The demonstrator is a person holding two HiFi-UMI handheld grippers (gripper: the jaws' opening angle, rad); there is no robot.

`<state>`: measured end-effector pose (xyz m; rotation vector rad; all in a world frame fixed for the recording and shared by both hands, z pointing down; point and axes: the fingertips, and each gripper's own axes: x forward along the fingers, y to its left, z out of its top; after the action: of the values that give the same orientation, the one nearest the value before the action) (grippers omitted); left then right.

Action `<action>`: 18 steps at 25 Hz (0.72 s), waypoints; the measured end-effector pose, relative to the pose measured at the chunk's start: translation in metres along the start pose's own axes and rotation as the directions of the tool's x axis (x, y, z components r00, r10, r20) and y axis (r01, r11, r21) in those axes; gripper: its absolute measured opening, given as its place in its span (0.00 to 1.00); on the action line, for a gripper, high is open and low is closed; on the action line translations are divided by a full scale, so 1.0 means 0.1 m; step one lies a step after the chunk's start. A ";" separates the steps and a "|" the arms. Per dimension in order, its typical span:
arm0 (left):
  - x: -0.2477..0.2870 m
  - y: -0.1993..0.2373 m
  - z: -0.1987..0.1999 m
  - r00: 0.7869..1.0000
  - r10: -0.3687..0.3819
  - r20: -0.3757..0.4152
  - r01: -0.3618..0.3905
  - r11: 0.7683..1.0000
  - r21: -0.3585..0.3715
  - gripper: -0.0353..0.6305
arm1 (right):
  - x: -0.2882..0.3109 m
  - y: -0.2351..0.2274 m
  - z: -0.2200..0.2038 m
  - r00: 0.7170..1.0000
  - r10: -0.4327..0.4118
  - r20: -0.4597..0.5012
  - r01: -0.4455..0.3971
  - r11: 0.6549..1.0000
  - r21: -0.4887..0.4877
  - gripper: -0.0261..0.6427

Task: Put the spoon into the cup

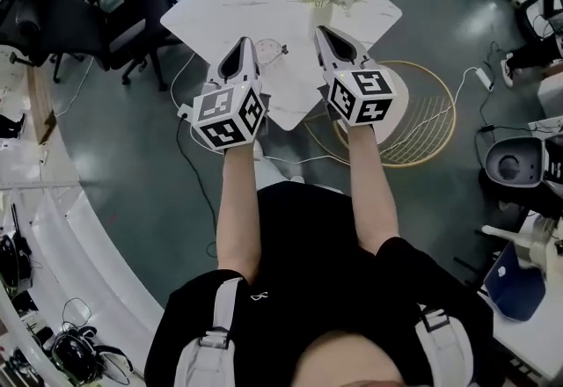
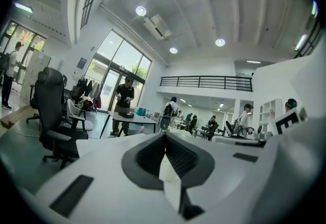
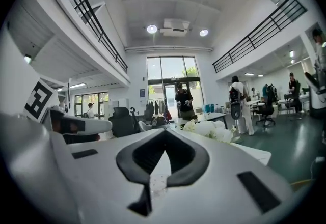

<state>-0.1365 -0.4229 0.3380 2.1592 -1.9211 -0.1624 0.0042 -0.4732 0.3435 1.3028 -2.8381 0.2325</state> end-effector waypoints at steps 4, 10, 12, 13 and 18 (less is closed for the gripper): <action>-0.01 -0.03 0.09 1.000 -0.016 0.019 0.016 1.000 -0.004 0.08 | -0.05 0.08 0.01 1.000 0.026 -0.008 -0.026 0.998 -0.053 0.05; -0.01 -0.06 0.23 0.999 -0.019 0.036 0.019 1.000 0.018 0.08 | -0.03 0.12 0.10 0.999 0.046 0.003 -0.046 0.997 -0.068 0.05; 0.00 -0.04 0.22 0.999 -0.015 0.035 0.015 1.000 0.018 0.08 | -0.01 0.11 0.11 0.999 0.047 0.007 -0.047 0.997 -0.069 0.05; -0.01 -0.02 0.22 0.999 -0.013 0.034 0.012 1.000 0.018 0.08 | 0.00 0.11 0.10 0.999 0.047 0.007 -0.047 0.997 -0.068 0.05; -0.03 0.08 0.22 1.000 -0.007 0.028 0.007 1.000 0.019 0.08 | 0.05 0.15 0.09 0.999 0.050 0.005 -0.050 0.997 -0.066 0.05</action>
<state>-0.1499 -0.4229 0.3186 2.1875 -1.9379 -0.1777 -0.0106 -0.4686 0.3334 1.2241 -2.8596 0.1350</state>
